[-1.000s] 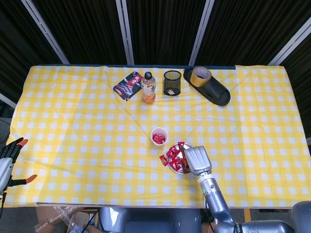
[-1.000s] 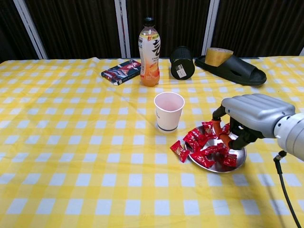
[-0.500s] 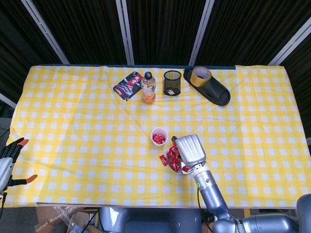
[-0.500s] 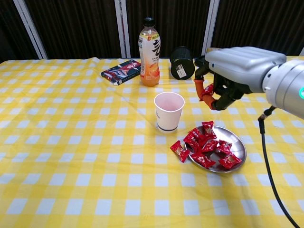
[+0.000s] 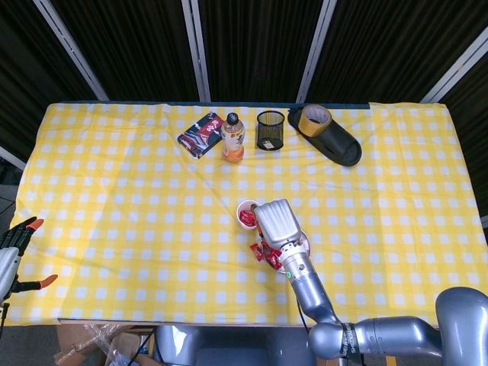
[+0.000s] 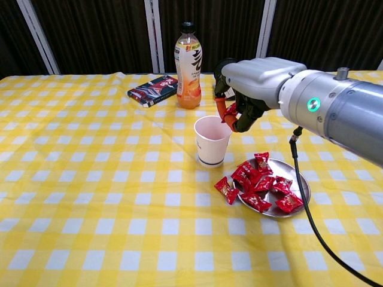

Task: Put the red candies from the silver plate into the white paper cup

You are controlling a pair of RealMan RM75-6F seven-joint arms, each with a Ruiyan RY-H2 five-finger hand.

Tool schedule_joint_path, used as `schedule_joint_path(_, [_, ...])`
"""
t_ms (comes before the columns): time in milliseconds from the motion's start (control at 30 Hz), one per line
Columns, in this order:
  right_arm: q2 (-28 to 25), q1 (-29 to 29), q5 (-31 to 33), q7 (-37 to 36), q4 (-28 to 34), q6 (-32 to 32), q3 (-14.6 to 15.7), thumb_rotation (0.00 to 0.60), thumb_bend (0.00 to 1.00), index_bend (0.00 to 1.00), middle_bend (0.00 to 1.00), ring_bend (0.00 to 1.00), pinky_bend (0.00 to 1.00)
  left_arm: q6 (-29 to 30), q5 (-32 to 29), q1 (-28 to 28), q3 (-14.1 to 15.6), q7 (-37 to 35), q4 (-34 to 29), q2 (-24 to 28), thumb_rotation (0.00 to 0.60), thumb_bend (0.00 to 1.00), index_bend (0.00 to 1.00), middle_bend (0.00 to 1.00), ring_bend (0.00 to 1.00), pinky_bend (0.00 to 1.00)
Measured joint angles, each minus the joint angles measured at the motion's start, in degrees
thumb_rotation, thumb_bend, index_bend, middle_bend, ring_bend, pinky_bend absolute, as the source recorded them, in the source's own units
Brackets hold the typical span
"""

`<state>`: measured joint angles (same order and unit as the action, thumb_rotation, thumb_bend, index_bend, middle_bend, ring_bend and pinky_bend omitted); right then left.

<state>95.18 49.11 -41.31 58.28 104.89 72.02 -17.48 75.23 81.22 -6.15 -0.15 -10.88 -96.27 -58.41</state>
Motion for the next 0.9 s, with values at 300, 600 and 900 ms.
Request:
schedule_joint_path(300, [1.68,2.91,3.02,-2.41,-5.40,-2.93,-0.86,0.600,0.56,0.53,0.97,1.00,0.95,-0.60,-0.34,-0.27,-0.05,-0.06,-0.19,0.12,0.600,0.02,0.00,0.00,0.00,0.00])
schedule_joint_path(600, [3.88,4.75,3.89,-3.20,-8.46,-3.27,0.36,0.600,0.56,0.44,0.97,1.00,0.95,-0.71,-0.33,-0.30,-0.03,-0.35,-0.18,0.21,0.600,0.02,0.00,0.00,0.00,0.00])
schedule_joint_path(900, [4.37,5.23,2.27,-4.34,-8.22,-1.32,0.57,0.600,0.52,0.32,0.97,1.00,0.95,-0.54,-0.21,-0.29,-0.03,-0.27,-0.17,0.17,0.600,0.02,0.00,0.00,0.00,0.00])
